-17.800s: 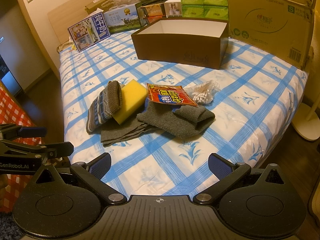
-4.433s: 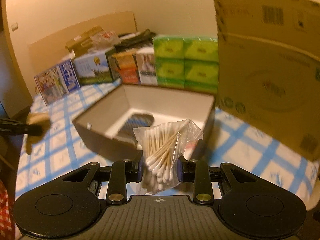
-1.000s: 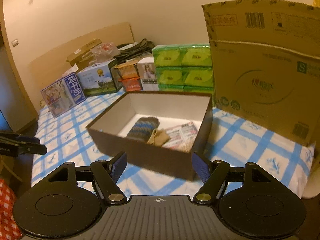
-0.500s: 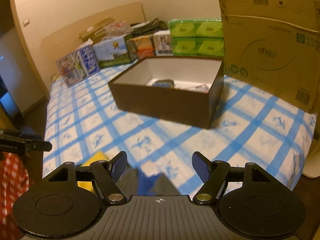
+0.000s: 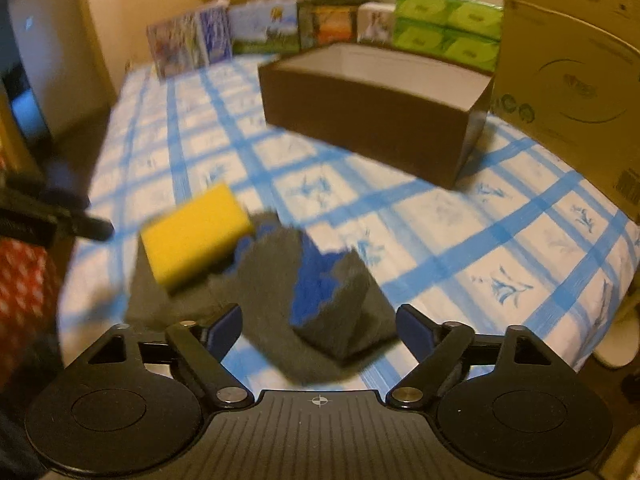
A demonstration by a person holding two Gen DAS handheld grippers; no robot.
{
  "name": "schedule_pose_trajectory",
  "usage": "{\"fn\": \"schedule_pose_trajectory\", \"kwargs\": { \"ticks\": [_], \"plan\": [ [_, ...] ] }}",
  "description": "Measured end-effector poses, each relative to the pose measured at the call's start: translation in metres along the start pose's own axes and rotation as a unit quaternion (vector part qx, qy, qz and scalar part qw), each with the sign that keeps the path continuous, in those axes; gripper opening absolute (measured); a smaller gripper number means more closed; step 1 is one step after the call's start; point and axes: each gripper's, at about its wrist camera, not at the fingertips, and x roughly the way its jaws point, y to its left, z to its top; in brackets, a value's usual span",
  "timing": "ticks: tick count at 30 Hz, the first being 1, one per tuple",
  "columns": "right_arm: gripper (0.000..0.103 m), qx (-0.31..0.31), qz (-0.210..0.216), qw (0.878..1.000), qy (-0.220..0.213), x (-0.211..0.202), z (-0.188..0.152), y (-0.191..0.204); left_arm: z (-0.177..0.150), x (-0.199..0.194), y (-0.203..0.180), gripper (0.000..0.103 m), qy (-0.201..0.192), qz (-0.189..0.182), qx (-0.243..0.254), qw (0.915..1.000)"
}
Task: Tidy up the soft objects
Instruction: 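Grasp the yellow sponge with the left gripper while the right grasps the grey-blue microfiber cloth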
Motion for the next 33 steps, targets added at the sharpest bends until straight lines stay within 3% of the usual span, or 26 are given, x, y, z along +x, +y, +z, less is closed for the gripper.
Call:
{"fn": "schedule_pose_trajectory", "kwargs": {
  "ticks": [15, 24, 25, 27, 28, 30, 33],
  "plan": [
    [0.087, -0.054, -0.009, 0.998, 0.045, 0.04, -0.018, 0.017, -0.008, 0.028, -0.012, 0.067, 0.018, -0.003, 0.006, 0.9998],
    [0.085, -0.141, -0.069, 0.987, 0.027, 0.064, -0.031, 0.035, -0.009, 0.036, -0.013, 0.067, 0.026, -0.003, 0.004, 0.9996],
    [0.081, -0.15, -0.074, 0.986, 0.021, 0.065, -0.033, 0.035, -0.009, 0.037, -0.013, 0.067, 0.026, -0.003, 0.004, 0.9996],
    [0.051, -0.154, -0.067, 0.986, 0.013, 0.062, -0.034, 0.032, -0.01, 0.036, -0.012, 0.067, 0.026, -0.003, 0.005, 0.9997],
    [0.044, -0.146, -0.061, 0.987, 0.011, 0.06, -0.033, 0.029, -0.009, 0.037, -0.013, 0.067, 0.026, -0.003, 0.004, 0.9997],
    [0.022, -0.114, -0.042, 0.993, -0.004, 0.052, -0.029, 0.02, -0.009, 0.037, -0.012, 0.067, 0.025, -0.002, 0.002, 0.9997],
    [0.013, -0.068, -0.019, 0.997, -0.029, 0.039, -0.02, 0.002, -0.008, 0.036, -0.012, 0.067, 0.023, -0.001, 0.0, 0.9997]
  ]
}}
